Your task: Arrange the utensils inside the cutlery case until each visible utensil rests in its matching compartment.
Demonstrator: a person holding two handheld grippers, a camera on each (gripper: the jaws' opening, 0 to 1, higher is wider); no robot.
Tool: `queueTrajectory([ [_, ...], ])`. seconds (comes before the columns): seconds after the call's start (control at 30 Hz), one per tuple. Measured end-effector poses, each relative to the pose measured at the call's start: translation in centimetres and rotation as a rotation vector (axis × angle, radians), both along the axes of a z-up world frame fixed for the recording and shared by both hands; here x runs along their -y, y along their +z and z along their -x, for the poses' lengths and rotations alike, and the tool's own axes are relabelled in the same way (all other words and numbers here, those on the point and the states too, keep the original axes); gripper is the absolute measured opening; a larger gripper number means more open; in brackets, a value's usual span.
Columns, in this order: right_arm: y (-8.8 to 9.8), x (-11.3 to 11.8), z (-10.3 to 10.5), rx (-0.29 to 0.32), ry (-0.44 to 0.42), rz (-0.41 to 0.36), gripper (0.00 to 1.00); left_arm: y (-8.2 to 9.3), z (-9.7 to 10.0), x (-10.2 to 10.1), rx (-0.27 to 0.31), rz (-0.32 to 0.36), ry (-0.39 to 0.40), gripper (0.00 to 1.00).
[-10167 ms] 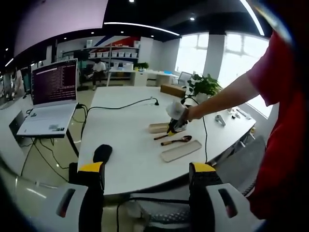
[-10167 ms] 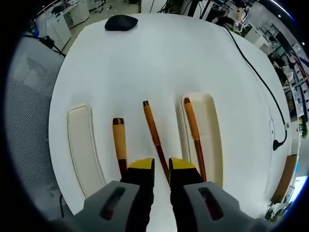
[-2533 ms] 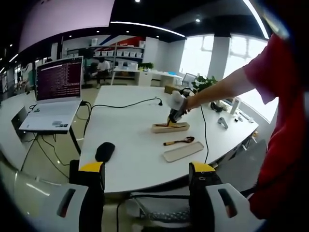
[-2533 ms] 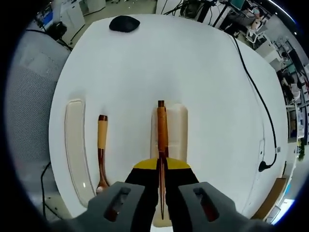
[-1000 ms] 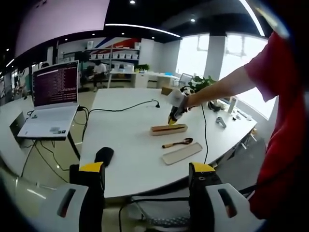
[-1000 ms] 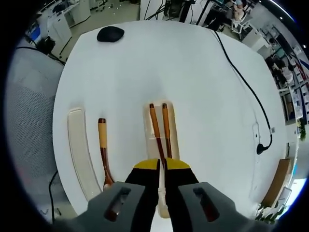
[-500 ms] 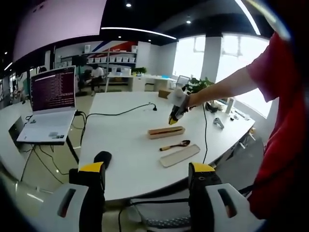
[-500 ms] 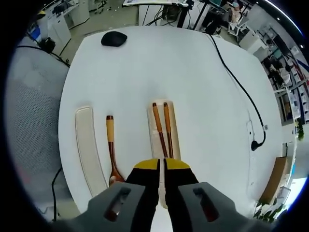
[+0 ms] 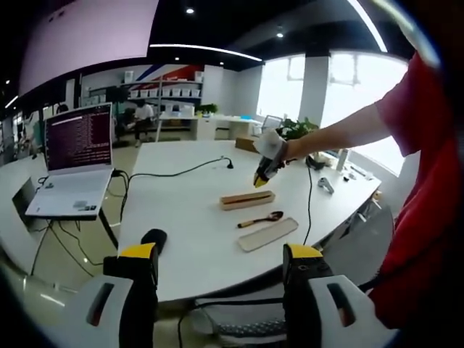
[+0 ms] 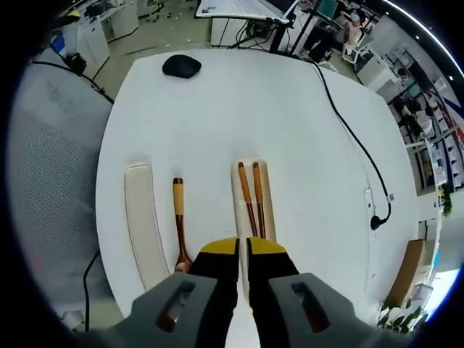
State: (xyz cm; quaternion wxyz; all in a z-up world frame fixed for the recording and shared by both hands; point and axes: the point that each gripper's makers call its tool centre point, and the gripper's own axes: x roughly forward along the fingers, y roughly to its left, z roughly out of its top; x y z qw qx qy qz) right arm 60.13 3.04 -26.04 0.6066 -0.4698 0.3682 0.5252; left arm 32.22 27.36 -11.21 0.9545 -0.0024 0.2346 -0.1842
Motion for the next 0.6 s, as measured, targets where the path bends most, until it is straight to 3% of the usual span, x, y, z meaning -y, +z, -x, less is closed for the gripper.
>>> queueTrajectory([
  [0.33, 0.3, 0.9, 1.5, -0.038, 0.007, -0.007, 0.03, 0.1, 0.0, 0.4, 0.008, 0.001, -0.015, 0.72],
  [0.6, 0.8, 0.7, 1.7, -0.023, 0.011, -0.017, 0.03, 0.0, 0.3, 0.6, 0.006, 0.014, -0.009, 0.72],
])
